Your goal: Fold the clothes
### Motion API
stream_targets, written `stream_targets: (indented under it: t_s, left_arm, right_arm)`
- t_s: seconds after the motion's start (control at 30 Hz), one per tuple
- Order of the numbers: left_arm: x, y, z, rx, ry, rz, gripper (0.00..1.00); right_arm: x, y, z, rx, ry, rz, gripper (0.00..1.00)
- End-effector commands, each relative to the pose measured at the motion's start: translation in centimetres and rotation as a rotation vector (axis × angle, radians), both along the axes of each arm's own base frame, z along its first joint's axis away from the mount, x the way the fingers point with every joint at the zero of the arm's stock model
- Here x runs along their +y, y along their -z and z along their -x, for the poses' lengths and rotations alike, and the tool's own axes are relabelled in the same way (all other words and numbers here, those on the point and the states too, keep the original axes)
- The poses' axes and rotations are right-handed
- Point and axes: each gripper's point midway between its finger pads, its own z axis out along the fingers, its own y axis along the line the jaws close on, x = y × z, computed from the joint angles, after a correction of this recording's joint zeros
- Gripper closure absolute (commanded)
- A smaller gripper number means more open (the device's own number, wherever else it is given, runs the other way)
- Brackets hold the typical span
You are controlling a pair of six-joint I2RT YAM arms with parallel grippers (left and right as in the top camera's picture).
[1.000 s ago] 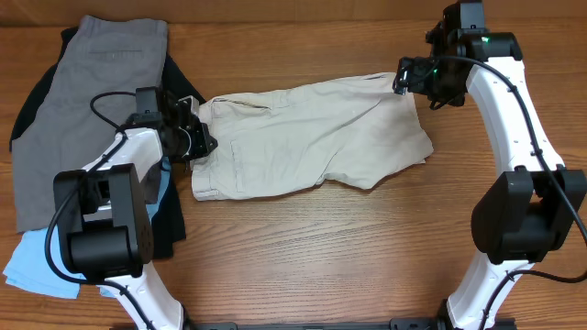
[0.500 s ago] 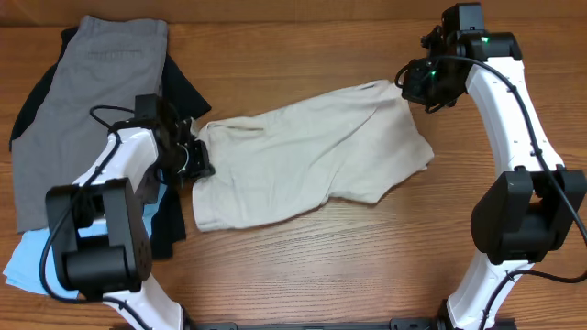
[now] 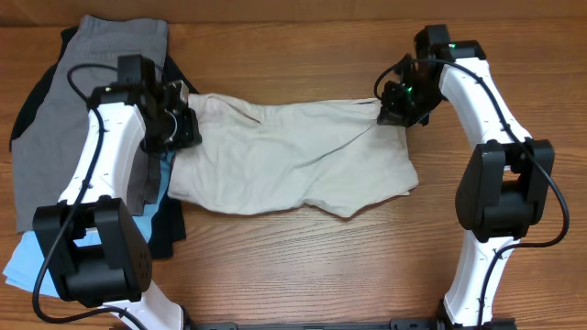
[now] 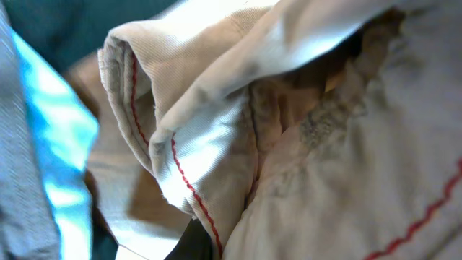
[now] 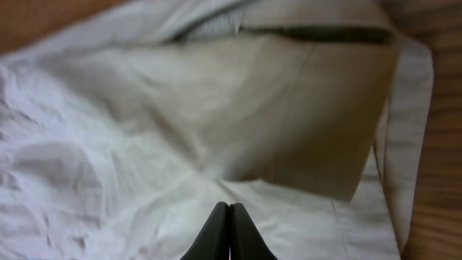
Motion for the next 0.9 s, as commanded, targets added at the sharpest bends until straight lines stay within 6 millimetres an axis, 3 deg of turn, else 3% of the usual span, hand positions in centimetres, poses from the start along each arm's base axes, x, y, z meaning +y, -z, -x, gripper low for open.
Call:
stream_targets:
  t_s: [0.0,0.27,0.57,0.87]
  left_arm:
    - [0.3,-4.6,-2.3,-0.143,0.017,-0.035,0.96]
    - [0.7,-6.4,-3.5,-0.196,0.010,-0.057,0.96]
    - [0.6,-7.6,-3.3,-0.191,0.016,-0.057,0.96]
    - [-2.4,-9.4,-1.9,-0.155,0.088,-0.050,0.96]
  right_arm:
    - [1.4,-0.7,0.7,0.006,-0.039,-0.058,0.96]
    - [2.5,2.5,2.7,0.064,-0.054,-0.090,0.96]
    - [2.7,6.1,1.9,0.016,0.015,-0.108,0.96]
    - [1.9,10.0,2.9,0.069,0.073,-0.062,0.96]
